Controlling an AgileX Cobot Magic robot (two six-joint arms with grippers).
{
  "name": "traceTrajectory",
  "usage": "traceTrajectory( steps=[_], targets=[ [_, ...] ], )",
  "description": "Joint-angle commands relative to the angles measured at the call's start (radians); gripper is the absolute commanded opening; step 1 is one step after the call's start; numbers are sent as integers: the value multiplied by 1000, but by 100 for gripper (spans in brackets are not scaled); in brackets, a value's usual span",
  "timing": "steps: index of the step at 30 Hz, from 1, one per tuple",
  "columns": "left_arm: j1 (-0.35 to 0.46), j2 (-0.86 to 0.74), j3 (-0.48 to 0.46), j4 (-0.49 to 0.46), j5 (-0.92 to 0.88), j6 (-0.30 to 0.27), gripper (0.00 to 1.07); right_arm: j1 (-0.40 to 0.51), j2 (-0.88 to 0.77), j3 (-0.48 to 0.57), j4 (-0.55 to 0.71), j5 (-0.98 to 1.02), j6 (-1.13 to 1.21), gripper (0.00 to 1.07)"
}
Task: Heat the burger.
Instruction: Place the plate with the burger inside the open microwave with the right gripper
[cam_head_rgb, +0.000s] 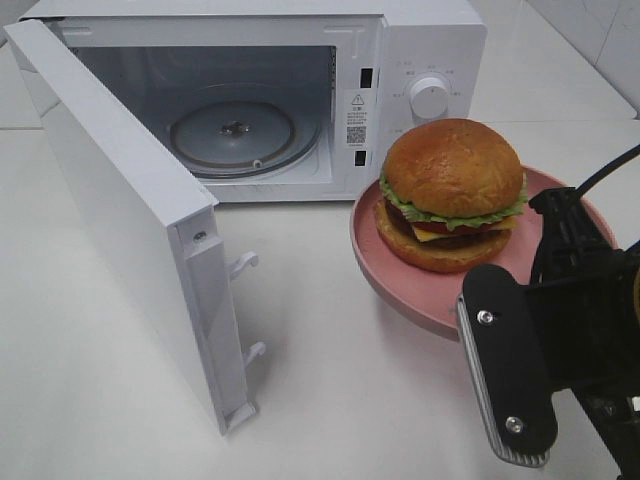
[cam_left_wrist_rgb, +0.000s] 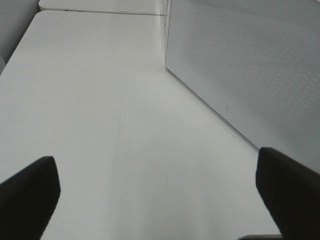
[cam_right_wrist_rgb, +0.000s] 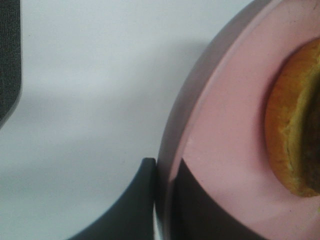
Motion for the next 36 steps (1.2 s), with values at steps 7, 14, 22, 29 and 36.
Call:
traceTrajectory(
  steps=[7,14,22,29,36],
  targets=[
    [-6,-16,1,-3,-13,0,100,2,-14,-1,-42,-99,-123,0],
    [-6,-16,1,-3,-13,0,100,-113,-9,-1,99,-208,-365,0],
    [-6,-16,1,-3,-13,0,100,-214,6,-1,301,-284,-703,0],
    [-6,-16,1,-3,-13,0,100,-293,63,-1,425,-291,-926,0],
    [-6,-16,1,-3,-13,0,100,-340,108,-2,573,-401,-1134,0]
  ],
)
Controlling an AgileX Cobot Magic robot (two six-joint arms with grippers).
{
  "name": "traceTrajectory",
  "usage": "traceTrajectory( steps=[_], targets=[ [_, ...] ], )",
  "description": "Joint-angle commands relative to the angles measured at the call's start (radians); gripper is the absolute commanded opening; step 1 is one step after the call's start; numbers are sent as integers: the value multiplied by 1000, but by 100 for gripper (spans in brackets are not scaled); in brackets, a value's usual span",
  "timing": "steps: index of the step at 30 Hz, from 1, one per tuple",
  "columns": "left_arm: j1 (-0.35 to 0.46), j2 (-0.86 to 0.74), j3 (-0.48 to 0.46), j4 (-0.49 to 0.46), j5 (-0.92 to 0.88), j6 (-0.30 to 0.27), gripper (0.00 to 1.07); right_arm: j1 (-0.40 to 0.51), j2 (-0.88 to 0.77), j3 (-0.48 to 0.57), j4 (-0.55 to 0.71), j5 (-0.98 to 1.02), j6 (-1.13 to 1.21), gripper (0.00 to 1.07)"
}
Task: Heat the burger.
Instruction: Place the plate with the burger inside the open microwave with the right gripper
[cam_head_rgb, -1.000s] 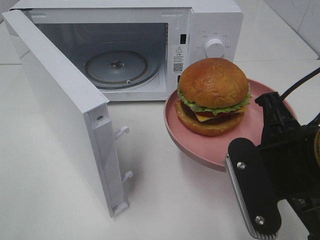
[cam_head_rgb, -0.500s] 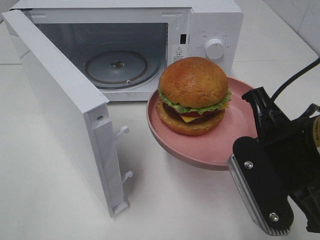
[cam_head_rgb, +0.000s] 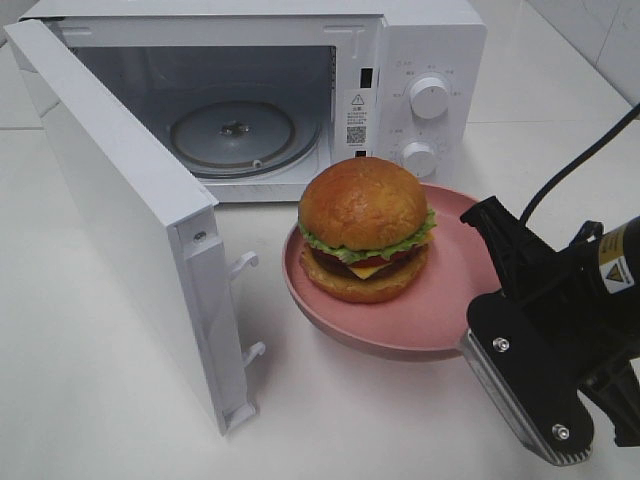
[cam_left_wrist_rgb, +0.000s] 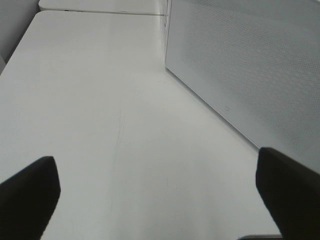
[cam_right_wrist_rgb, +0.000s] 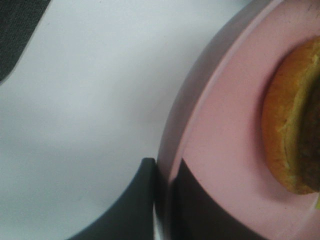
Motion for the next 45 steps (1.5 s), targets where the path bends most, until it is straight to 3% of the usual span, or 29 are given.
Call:
traceTrajectory(
  steps=[1,24,28,45],
  targets=[
    [-6,-16,1,-3,-13,0,100,-23,16,-15,75,-124,-97,0],
    [-6,-16,1,-3,-13,0,100,-26,231,-210,61,-135,-101,0],
    [-6,-16,1,-3,-13,0,100,20,266,-248,63,-137,-101,0],
    [-6,-16,1,-3,-13,0,100,29,398,-402,71,-103,-94,0]
  ],
)
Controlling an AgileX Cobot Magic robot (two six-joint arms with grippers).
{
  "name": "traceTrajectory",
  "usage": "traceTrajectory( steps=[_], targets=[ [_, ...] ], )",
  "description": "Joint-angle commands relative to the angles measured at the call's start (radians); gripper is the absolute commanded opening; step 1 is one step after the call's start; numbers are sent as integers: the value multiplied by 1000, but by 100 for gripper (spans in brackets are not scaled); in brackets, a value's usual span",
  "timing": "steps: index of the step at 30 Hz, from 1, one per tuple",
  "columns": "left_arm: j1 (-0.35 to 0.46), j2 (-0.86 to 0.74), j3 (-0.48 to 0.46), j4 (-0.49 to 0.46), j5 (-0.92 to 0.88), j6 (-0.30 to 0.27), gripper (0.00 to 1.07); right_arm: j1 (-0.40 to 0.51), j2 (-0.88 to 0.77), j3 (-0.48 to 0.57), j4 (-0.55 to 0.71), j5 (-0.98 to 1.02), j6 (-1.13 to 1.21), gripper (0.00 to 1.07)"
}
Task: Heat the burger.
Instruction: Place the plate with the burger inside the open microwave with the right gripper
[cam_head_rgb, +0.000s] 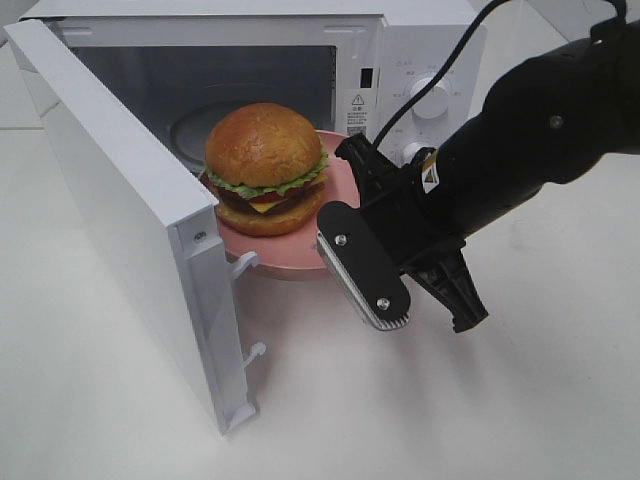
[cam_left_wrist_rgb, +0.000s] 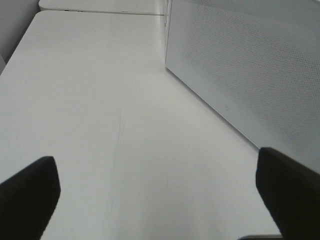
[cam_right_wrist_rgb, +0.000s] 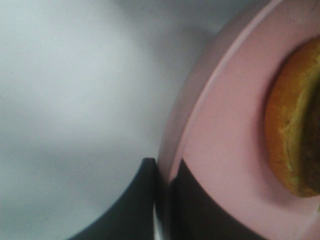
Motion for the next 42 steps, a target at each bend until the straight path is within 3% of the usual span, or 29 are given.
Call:
traceTrajectory(
  steps=[1,42],
  targets=[
    [-6,-16,1,-3,-13,0,100,3,18,-56,13,-25,1,0],
    [-6,-16,1,-3,-13,0,100,3,336,-541,31,207,43,0]
  ],
)
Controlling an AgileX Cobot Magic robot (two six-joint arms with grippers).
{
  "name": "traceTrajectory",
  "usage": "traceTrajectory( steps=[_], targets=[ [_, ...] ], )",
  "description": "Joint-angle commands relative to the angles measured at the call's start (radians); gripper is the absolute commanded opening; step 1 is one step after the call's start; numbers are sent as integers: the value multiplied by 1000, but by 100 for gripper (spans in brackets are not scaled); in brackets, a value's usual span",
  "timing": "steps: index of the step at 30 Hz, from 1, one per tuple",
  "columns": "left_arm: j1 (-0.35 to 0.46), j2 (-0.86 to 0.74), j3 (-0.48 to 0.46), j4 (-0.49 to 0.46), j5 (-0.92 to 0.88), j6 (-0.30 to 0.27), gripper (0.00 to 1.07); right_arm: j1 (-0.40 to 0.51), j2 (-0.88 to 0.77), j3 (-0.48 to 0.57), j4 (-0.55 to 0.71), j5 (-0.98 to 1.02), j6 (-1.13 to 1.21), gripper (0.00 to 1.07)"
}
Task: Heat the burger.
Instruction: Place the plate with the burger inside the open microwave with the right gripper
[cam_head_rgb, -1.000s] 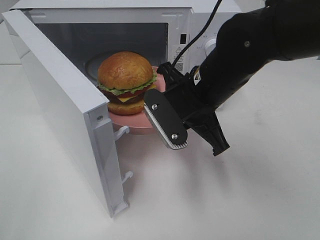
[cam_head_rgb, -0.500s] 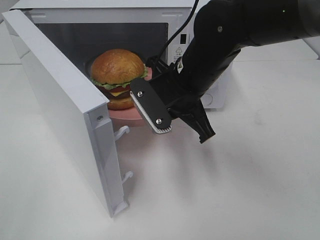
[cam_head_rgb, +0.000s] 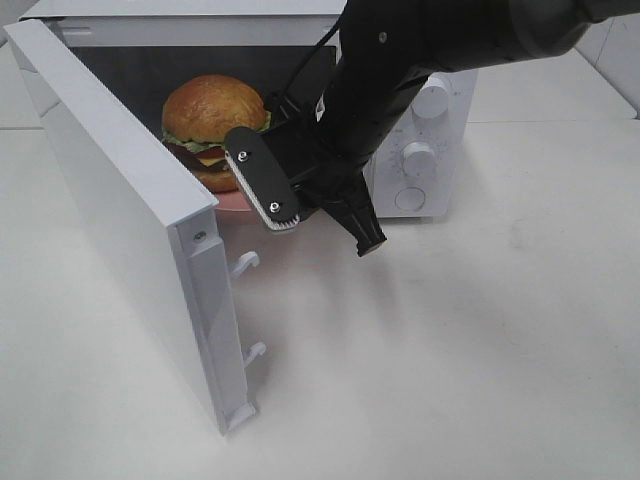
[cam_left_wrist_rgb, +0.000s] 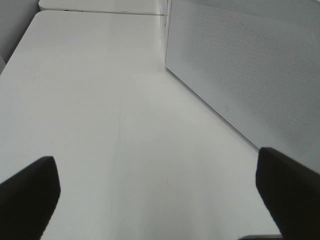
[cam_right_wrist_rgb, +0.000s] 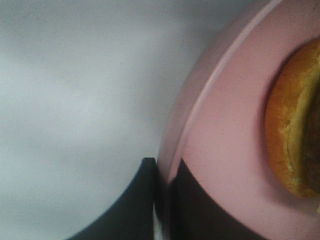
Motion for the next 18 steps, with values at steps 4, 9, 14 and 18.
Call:
traceTrajectory(
  steps=[4,9,14,18],
  targets=[
    [-6,-16,1,-3,-13,0,100,3,51,-102,4,-21,44,0],
    [-6,-16,1,-3,-13,0,100,3,88,-160,-15,-4,68,0],
    [-6,-16,1,-3,-13,0,100,3,144,-248,-37,27,124,0],
    [-6,-16,1,-3,-13,0,100,3,181,-305,-46,34,168,0]
  ],
)
